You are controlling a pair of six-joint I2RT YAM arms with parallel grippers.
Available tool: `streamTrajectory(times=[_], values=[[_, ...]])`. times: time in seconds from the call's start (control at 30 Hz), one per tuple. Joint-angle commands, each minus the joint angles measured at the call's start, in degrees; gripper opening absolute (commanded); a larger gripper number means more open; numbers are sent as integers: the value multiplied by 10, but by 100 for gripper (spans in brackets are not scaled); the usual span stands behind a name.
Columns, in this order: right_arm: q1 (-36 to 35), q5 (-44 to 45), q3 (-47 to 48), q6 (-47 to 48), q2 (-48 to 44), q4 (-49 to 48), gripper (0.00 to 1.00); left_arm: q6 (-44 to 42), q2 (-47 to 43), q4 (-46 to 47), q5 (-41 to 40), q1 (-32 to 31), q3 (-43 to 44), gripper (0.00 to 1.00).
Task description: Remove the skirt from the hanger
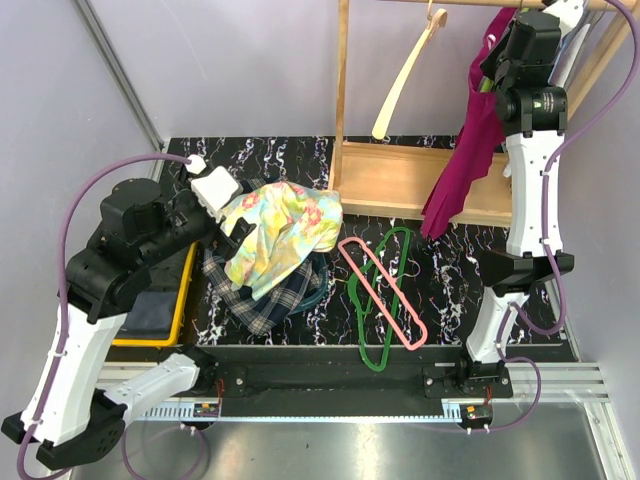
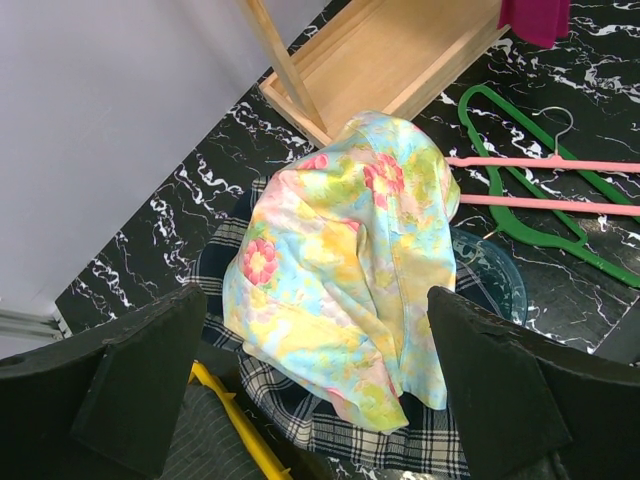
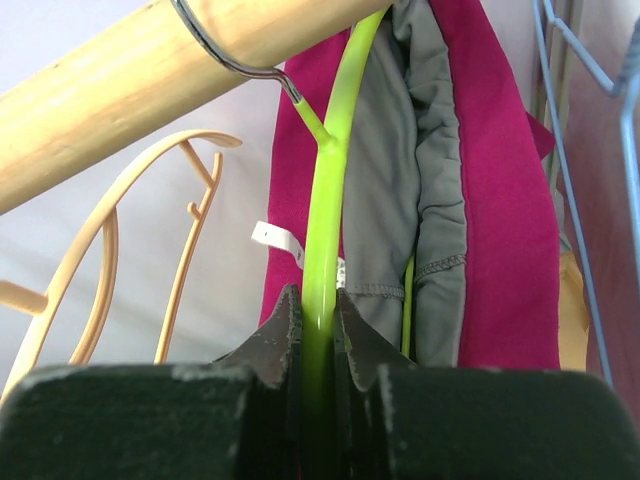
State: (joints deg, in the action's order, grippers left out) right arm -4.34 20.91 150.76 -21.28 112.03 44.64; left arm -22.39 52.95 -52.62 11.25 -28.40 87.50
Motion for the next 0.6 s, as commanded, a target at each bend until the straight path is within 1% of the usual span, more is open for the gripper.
streamTrajectory(times=[0.0,0.03,0.07,0.1,0.23,0.33,0.37,0.47,0.57], values=[[-1,-41,-11,40,-74,-217,0,23,-9,34,14,3,-4,99],[-2,-45,-46,54,-93,-251,0,27,-13,32,23,3,-9,99],[-2,-53,-113,59,-112,-285,0,28,-15,32,28,3,-13,99],[-3,-58,-128,62,-137,-315,0,28,-18,33,33,3,-15,99],[-2,-71,-131,62,-146,-283,0,34,-18,32,31,3,-12,99],[-2,-100,-188,49,-185,-281,0,38,-19,33,39,3,-10,99],[-3,-120,-230,46,-198,-284,0,38,-19,33,40,2,-8,99],[-2,-150,-293,41,-261,-285,0,38,-18,32,42,3,-8,99],[-2,-150,-332,61,-296,-302,0,39,-16,33,47,3,-10,99]])
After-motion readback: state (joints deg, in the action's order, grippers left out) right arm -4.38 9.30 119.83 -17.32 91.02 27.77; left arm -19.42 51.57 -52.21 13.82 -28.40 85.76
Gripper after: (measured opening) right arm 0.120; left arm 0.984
